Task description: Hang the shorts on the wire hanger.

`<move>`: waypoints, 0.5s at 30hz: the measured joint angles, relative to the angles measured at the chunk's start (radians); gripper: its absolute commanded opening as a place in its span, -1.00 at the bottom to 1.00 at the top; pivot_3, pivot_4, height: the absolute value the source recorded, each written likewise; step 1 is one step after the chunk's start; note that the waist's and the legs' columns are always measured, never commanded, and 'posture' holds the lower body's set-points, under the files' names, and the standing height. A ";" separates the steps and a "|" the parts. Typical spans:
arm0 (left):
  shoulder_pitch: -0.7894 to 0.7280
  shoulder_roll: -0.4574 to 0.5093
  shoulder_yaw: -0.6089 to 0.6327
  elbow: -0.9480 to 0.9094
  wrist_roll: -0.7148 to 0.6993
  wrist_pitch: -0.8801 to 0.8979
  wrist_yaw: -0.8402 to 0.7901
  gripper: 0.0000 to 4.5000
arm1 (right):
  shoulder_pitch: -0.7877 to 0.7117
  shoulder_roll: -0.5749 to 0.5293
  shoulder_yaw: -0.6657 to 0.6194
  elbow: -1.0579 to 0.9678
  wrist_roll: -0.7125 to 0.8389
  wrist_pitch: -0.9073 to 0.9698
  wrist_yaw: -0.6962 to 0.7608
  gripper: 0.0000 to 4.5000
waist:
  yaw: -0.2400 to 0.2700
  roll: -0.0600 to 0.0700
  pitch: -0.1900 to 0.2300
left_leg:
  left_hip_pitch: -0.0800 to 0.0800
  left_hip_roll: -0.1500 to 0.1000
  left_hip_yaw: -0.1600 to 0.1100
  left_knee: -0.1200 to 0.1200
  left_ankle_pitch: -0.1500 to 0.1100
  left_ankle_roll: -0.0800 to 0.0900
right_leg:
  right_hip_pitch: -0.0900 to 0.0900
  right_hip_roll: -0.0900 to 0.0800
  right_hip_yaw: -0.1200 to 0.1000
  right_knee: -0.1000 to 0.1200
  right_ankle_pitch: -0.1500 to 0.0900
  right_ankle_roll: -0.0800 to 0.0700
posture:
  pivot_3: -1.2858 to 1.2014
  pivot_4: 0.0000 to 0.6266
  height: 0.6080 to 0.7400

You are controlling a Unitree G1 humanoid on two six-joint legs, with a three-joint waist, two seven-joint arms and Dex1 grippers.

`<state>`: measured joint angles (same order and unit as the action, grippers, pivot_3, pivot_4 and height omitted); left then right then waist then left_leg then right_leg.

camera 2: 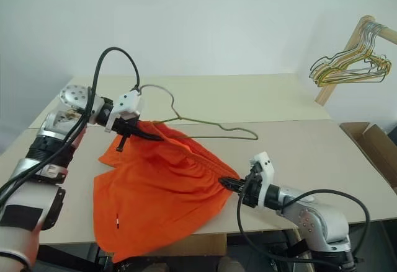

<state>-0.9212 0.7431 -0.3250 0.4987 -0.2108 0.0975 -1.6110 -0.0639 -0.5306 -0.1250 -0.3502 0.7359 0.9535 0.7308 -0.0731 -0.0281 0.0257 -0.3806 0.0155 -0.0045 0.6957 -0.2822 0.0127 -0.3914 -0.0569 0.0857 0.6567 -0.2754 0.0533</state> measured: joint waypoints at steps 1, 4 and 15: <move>0.023 0.040 -0.037 -0.025 -0.030 -0.018 0.000 -1.00 | 0.002 -0.026 -0.013 0.001 0.008 -0.002 0.017 -0.99 | 0.000 0.000 0.000 | 0.000 0.000 -0.001 0.000 0.000 0.000 | 0.000 0.000 0.000 0.000 0.000 0.000 | -0.02 -1.00 1.00; 0.052 0.118 -0.118 -0.065 -0.086 -0.071 0.000 -1.00 | 0.005 -0.104 -0.026 0.008 0.027 -0.011 0.079 -0.99 | 0.004 0.000 0.000 | 0.000 0.000 -0.002 0.000 0.000 0.000 | 0.000 0.000 0.000 0.000 0.000 0.000 | -0.02 -1.00 1.00; 0.047 0.083 -0.127 -0.028 -0.050 -0.105 0.006 -1.00 | -0.030 -0.278 -0.028 0.059 0.041 -0.064 0.244 -0.99 | 0.028 0.000 0.000 | 0.001 -0.001 0.005 0.000 0.000 0.000 | 0.002 0.000 -0.001 -0.002 0.000 0.001 | -0.01 -1.00 1.00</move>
<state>-0.8740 0.8258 -0.4524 0.4711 -0.2607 -0.0073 -1.6048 -0.0936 -0.8090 -0.1529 -0.2915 0.7773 0.8898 0.9749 -0.0452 -0.0280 0.0258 -0.3797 0.0149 0.0009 0.6962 -0.2822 0.0128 -0.3895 -0.0571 0.0849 0.6551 -0.2757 0.0538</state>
